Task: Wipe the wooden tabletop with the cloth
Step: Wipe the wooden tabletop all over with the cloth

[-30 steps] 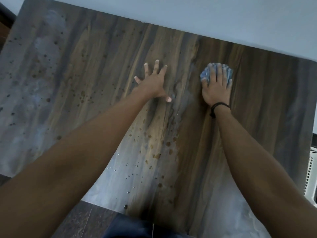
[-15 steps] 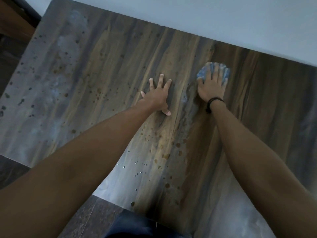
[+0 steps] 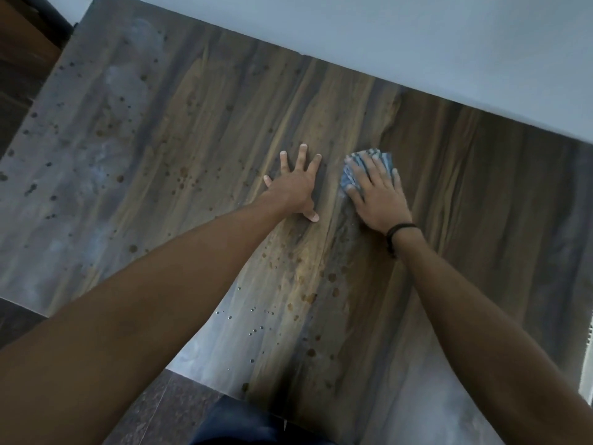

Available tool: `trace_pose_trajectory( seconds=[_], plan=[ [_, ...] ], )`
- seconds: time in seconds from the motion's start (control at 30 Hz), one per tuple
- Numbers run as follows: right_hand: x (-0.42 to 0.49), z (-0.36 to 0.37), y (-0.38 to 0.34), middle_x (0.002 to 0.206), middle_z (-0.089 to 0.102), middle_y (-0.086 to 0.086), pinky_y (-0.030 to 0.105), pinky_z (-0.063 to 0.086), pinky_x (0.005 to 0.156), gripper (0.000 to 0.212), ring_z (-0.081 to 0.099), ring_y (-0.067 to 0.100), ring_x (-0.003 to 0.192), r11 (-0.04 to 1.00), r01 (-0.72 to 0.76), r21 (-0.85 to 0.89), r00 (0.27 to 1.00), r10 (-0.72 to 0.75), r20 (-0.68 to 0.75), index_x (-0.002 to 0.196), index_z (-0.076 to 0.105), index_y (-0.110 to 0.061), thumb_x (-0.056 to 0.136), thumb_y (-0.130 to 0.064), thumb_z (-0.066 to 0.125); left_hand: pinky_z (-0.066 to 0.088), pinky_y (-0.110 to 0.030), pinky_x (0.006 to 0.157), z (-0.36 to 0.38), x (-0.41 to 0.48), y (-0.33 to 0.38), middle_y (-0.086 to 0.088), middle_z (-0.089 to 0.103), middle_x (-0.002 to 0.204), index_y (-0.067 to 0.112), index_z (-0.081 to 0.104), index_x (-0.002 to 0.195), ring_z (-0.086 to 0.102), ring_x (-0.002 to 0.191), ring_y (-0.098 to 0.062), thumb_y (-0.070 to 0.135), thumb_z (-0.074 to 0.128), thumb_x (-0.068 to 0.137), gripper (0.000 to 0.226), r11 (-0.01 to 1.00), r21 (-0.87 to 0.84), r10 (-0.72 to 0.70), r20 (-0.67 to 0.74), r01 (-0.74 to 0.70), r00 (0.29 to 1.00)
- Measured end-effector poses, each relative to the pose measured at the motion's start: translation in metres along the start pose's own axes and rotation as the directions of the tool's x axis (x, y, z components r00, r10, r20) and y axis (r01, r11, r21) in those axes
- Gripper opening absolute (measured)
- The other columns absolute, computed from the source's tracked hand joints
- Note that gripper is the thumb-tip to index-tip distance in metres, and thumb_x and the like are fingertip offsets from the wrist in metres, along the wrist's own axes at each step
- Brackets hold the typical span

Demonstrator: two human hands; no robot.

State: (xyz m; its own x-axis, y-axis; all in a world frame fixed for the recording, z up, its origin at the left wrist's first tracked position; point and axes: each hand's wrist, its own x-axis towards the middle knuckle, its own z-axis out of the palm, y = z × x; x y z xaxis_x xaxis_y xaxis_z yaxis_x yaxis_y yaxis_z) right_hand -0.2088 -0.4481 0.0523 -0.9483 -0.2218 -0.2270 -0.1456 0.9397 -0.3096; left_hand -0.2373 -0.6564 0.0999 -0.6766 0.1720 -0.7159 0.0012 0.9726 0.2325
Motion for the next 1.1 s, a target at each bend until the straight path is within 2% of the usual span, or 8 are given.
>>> trace_pose_trajectory(
  seconds=[0.17,0.33,0.47,0.7,0.87,1.0,1.07,1.1],
  plan=[
    [0.042,-0.019,0.014,0.171,-0.001,-0.001,0.057,-0.003,0.123,0.059,-0.005,0.022,0.157,0.951,-0.286,0.12,0.957,0.291,-0.023,0.163,0.01,-0.033,0.108,-0.042,0.03,0.013,-0.079,0.108,0.0,-0.003,-0.002,0.002,-0.038,0.159,0.029,-0.014,0.158,-0.026,0.147,-0.041,0.034,0.09,0.069,0.138,1.0,-0.006,0.023,-0.009,-0.023,1.0],
    [0.021,-0.018,0.024,0.171,0.002,-0.007,0.057,0.002,0.123,0.058,-0.001,0.019,0.157,0.997,0.079,0.008,0.993,-0.079,0.087,0.161,0.008,-0.039,0.108,-0.05,0.03,0.014,-0.077,0.109,0.003,-0.004,-0.005,0.003,-0.036,0.16,0.029,-0.014,0.158,-0.025,0.148,-0.041,0.038,0.09,0.069,0.137,0.999,0.018,0.037,-0.025,-0.036,0.999],
    [0.038,-0.034,0.041,0.171,-0.002,-0.003,0.059,-0.001,0.123,0.059,-0.005,0.022,0.157,0.965,-0.242,0.095,0.97,0.24,0.034,0.162,0.01,-0.035,0.108,-0.043,0.031,0.014,-0.077,0.109,0.003,-0.003,-0.005,0.002,-0.036,0.16,0.03,-0.015,0.158,-0.025,0.148,-0.041,0.04,0.089,0.07,0.136,0.999,0.023,0.035,-0.025,-0.034,0.999],
    [-0.061,0.019,-0.017,0.17,0.01,-0.006,0.05,0.003,0.125,0.056,0.004,0.017,0.157,0.999,-0.015,-0.045,1.0,0.014,-0.017,0.162,0.013,-0.036,0.108,-0.046,0.028,0.015,-0.077,0.11,0.002,-0.001,-0.002,0.001,-0.037,0.159,0.029,-0.018,0.157,-0.025,0.147,-0.043,0.041,0.088,0.07,0.137,0.999,0.04,0.018,-0.017,-0.017,1.0],
    [-0.032,0.014,-0.021,0.171,0.006,0.0,0.057,0.002,0.125,0.059,0.0,0.023,0.157,0.935,-0.341,0.099,0.931,0.351,-0.101,0.163,0.014,-0.03,0.108,-0.042,0.029,0.015,-0.077,0.109,0.003,-0.012,-0.009,-0.003,-0.037,0.159,0.03,-0.016,0.157,-0.025,0.146,-0.045,0.052,0.088,0.066,0.14,0.997,0.033,0.067,-0.014,-0.066,0.998],
    [-0.1,0.042,-0.052,0.17,0.009,-0.005,0.052,0.008,0.125,0.058,0.004,0.017,0.157,0.999,-0.048,-0.011,0.997,0.047,-0.059,0.162,0.015,-0.033,0.108,-0.045,0.032,0.011,-0.075,0.11,0.018,-0.048,-0.017,-0.004,-0.039,0.158,0.034,-0.017,0.156,-0.026,0.146,-0.044,0.052,0.09,0.062,0.144,0.997,0.025,0.07,-0.038,-0.069,0.997],
    [-0.106,0.039,-0.036,0.17,0.009,-0.008,0.055,0.011,0.125,0.058,0.004,0.016,0.157,0.998,-0.044,-0.036,0.998,0.043,-0.037,0.162,0.016,-0.036,0.107,-0.046,0.032,0.012,-0.076,0.11,0.032,-0.065,-0.023,-0.003,-0.041,0.157,0.035,-0.019,0.156,-0.026,0.146,-0.044,0.049,0.091,0.062,0.145,0.997,0.07,0.04,-0.013,-0.038,0.999],
    [-0.096,0.034,-0.03,0.17,0.008,-0.008,0.057,0.009,0.124,0.058,0.003,0.016,0.157,0.992,-0.123,-0.005,0.991,0.123,-0.05,0.162,0.016,-0.036,0.107,-0.046,0.032,0.013,-0.076,0.11,0.039,-0.07,-0.026,-0.003,-0.042,0.156,0.034,-0.019,0.156,-0.026,0.146,-0.044,0.048,0.091,0.062,0.145,0.996,0.086,0.026,0.011,-0.026,1.0]
  ],
)
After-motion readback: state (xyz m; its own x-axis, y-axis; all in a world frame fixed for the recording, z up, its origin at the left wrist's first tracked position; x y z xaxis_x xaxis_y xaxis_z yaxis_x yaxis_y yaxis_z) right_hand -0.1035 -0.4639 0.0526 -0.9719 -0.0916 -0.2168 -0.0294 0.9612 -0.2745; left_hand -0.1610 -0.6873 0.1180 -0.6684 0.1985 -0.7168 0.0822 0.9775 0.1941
